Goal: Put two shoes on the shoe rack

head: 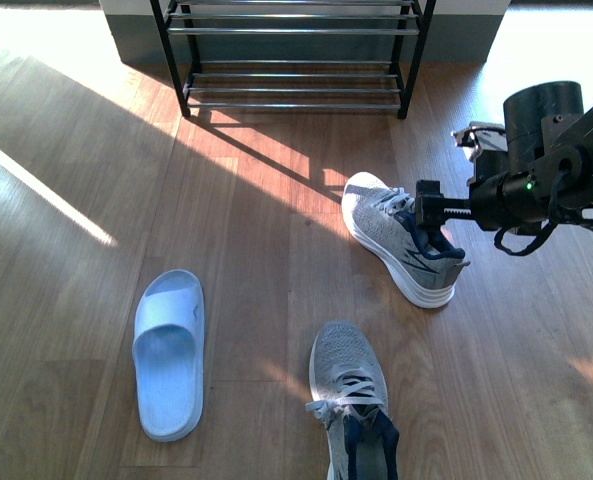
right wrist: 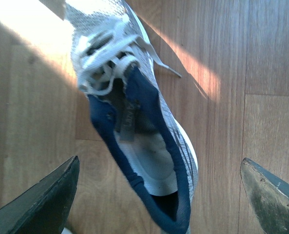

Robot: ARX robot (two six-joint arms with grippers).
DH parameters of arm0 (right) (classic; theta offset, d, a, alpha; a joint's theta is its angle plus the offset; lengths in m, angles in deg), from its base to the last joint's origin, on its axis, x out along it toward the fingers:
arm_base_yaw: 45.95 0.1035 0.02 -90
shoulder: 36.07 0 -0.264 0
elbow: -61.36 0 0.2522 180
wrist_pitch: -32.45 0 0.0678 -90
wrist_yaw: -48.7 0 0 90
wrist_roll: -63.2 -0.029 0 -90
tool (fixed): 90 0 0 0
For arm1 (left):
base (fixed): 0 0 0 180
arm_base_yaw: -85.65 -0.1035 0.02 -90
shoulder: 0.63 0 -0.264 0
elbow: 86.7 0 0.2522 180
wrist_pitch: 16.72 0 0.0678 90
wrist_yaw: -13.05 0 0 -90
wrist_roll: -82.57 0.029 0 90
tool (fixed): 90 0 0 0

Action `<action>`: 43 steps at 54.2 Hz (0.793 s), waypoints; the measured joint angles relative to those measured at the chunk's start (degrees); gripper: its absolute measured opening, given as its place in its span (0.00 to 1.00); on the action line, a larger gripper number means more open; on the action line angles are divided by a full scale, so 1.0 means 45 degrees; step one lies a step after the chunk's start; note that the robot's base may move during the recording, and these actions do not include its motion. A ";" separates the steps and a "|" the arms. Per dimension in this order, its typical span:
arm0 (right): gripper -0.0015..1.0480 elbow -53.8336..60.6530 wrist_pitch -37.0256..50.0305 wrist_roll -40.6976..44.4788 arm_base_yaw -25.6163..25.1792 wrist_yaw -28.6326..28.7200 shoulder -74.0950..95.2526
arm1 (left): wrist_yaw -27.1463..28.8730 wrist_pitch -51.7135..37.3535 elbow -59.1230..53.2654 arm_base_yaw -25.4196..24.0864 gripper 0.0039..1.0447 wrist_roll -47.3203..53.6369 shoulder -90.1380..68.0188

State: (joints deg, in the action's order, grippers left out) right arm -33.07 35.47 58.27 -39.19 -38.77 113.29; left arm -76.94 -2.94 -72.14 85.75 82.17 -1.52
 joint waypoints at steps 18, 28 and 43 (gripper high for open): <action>0.91 -0.2730 -0.0777 0.0894 -0.0495 0.0068 0.2715 | 0.0000 0.0000 0.0000 0.0000 0.91 0.0000 0.0000; 0.91 -0.4167 -0.1185 0.1083 -0.0554 0.0019 0.3789 | 0.0000 0.0000 0.0000 0.0000 0.91 0.0000 0.0000; 0.66 -0.4949 -0.1282 0.1166 -0.0447 0.0131 0.4337 | 0.0000 0.0000 0.0000 0.0000 0.91 0.0000 0.0000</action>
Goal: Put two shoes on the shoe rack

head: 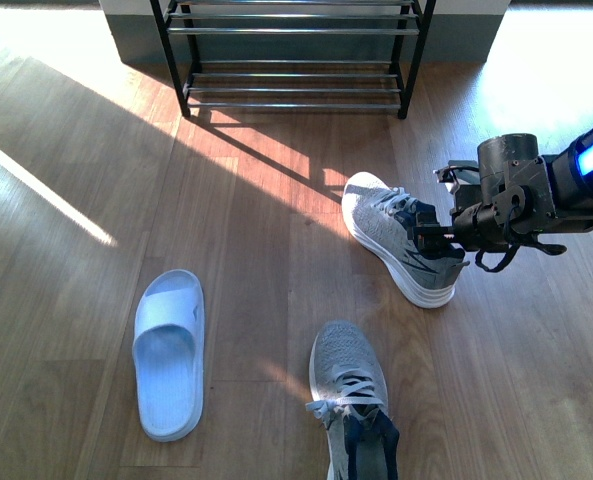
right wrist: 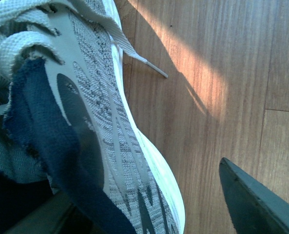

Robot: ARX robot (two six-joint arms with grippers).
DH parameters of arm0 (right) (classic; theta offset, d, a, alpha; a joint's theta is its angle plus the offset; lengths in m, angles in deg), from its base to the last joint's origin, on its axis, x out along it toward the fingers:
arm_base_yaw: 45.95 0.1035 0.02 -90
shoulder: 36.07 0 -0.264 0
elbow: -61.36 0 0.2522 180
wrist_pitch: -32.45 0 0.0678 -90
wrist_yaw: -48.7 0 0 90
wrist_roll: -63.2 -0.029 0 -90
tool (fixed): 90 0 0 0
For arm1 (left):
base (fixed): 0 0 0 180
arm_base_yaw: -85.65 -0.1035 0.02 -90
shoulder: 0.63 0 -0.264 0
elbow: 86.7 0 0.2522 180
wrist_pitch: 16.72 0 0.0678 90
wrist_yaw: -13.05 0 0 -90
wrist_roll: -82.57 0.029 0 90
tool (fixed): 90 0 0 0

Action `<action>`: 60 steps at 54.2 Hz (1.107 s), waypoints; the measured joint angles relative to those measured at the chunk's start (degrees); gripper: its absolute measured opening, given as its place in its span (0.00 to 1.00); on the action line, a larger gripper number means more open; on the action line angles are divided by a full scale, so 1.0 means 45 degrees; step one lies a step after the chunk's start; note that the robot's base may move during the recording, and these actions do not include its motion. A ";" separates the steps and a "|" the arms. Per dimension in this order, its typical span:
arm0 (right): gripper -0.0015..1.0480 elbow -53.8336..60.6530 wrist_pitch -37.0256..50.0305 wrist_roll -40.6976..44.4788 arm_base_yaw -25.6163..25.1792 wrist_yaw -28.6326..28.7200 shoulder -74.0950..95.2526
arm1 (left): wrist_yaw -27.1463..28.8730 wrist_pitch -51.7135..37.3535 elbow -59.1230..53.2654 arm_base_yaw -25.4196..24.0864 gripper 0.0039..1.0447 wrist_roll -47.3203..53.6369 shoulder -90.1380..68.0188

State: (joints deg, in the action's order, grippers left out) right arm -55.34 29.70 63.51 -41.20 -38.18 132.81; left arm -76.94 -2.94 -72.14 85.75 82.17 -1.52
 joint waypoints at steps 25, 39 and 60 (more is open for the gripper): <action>0.01 0.0267 0.0568 -0.0097 0.0126 0.0515 0.0029 | 0.0000 0.0000 0.0000 0.0000 0.91 0.0000 0.0000; 0.01 0.3604 0.3575 -0.1889 0.0165 0.0476 -0.1836 | 0.0000 0.0000 0.0000 0.0000 0.91 0.0000 0.0000; 0.01 1.1162 0.5367 -0.3303 -0.0894 0.0617 -1.1108 | 0.0000 0.0000 0.0000 0.0000 0.91 0.0000 0.0000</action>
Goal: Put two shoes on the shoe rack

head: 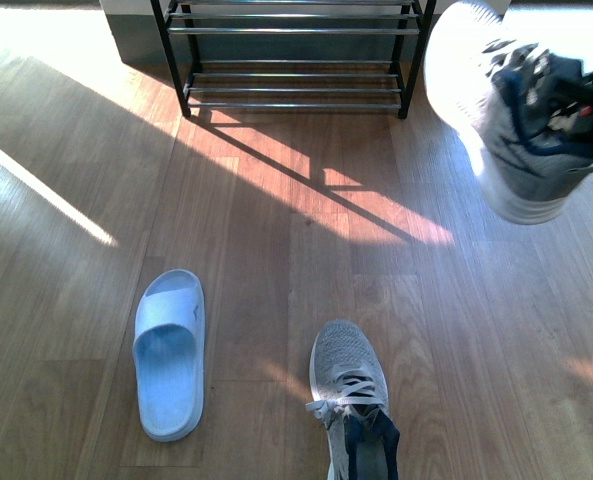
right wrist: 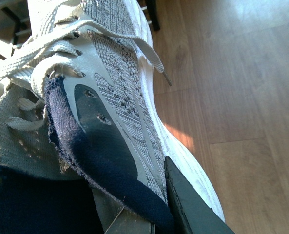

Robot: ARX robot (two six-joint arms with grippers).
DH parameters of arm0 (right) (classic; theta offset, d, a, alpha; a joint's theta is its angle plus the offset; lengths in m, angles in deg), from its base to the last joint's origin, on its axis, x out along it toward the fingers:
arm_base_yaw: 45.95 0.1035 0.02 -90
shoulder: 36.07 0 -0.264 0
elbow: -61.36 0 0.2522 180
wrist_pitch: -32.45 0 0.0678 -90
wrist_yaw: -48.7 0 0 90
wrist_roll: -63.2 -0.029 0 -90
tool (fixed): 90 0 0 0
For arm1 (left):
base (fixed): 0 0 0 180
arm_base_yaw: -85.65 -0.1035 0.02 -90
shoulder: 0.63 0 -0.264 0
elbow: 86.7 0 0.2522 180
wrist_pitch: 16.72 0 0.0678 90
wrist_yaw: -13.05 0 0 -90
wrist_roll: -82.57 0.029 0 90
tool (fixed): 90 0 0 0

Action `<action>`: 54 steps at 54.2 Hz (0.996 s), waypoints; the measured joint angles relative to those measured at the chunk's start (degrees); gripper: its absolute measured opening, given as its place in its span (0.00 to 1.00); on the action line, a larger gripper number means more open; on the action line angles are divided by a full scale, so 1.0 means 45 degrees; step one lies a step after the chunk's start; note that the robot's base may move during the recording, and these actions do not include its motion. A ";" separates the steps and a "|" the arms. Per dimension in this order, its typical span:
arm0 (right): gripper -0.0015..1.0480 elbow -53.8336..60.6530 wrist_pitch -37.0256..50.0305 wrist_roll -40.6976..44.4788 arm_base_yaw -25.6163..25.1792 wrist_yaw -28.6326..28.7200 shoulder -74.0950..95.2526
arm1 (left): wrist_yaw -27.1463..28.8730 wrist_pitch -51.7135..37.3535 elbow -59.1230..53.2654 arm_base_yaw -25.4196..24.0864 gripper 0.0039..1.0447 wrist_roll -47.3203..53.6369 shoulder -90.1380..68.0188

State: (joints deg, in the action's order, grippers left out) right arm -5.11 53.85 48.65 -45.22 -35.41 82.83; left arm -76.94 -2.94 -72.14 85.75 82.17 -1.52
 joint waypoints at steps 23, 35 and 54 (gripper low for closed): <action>0.01 0.5552 -0.2929 -0.0044 -0.1423 0.2429 -1.1487 | 0.0000 0.0000 0.0000 0.0000 0.91 0.0000 0.0000; 0.01 0.5615 -0.2948 0.0049 -0.1447 0.2409 -1.1584 | 0.0000 0.0000 0.0000 0.0000 0.91 0.0000 0.0000; 0.01 0.5615 -0.2948 0.0083 -0.1428 0.2419 -1.1589 | 0.0015 0.0000 0.0000 0.0000 0.91 0.0000 0.0000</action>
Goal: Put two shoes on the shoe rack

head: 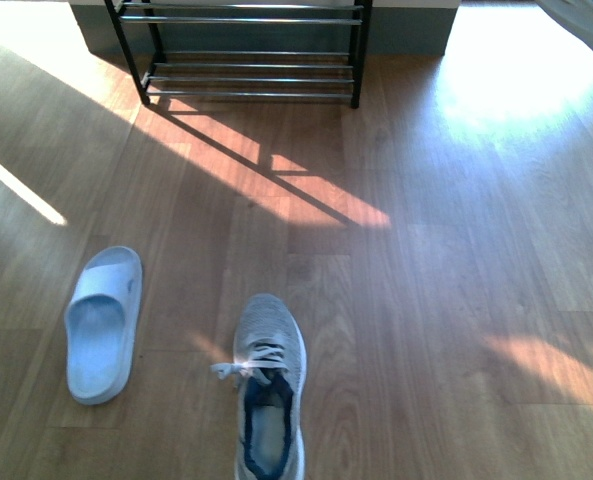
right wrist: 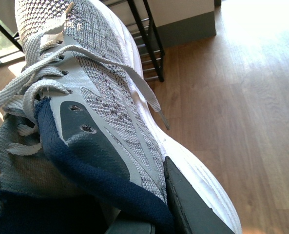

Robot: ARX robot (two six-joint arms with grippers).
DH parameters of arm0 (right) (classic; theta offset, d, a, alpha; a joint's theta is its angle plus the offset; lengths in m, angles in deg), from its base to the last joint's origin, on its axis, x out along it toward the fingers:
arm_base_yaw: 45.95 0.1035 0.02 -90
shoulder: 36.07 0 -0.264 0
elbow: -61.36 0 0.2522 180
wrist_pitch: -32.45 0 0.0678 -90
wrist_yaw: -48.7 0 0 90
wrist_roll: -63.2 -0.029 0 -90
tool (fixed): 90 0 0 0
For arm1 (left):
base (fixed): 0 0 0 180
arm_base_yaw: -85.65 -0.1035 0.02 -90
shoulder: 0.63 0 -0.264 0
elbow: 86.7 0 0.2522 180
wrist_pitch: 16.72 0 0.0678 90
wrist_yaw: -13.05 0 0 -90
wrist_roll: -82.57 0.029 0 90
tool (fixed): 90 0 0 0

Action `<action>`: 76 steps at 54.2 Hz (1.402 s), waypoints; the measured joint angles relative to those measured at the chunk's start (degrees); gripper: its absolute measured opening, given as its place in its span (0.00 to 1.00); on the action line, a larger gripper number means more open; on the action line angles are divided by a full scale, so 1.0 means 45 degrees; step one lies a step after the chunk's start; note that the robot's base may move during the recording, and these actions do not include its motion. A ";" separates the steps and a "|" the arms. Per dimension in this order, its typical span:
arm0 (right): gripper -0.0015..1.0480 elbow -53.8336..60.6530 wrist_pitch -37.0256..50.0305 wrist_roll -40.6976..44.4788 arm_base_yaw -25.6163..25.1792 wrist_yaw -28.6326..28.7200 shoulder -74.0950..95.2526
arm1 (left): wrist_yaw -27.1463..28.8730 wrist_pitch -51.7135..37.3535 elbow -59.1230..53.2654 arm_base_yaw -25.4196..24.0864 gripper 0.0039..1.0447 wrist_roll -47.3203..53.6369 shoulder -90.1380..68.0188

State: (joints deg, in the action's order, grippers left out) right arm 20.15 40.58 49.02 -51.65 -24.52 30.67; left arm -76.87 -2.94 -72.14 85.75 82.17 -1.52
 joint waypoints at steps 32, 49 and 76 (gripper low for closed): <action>0.01 0.0034 -0.0034 0.0000 -0.0039 0.0087 0.0000 | 0.5241 -0.1132 0.2472 0.4085 0.91 -0.5406 -1.0491; 0.01 0.0034 -0.0029 0.0000 -0.0049 -0.0044 0.0000 | 0.3492 -0.5858 0.6154 0.5858 0.91 -0.6533 -2.5951; 0.01 0.0034 -0.0034 0.0000 -0.0049 -0.0049 0.0000 | 0.2438 -0.4473 1.1021 0.4707 0.91 -0.6562 -3.3174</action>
State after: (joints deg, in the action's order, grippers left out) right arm 20.31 40.43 49.02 -51.87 -24.74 30.67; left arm -65.90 -23.07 -22.55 106.93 52.64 -150.80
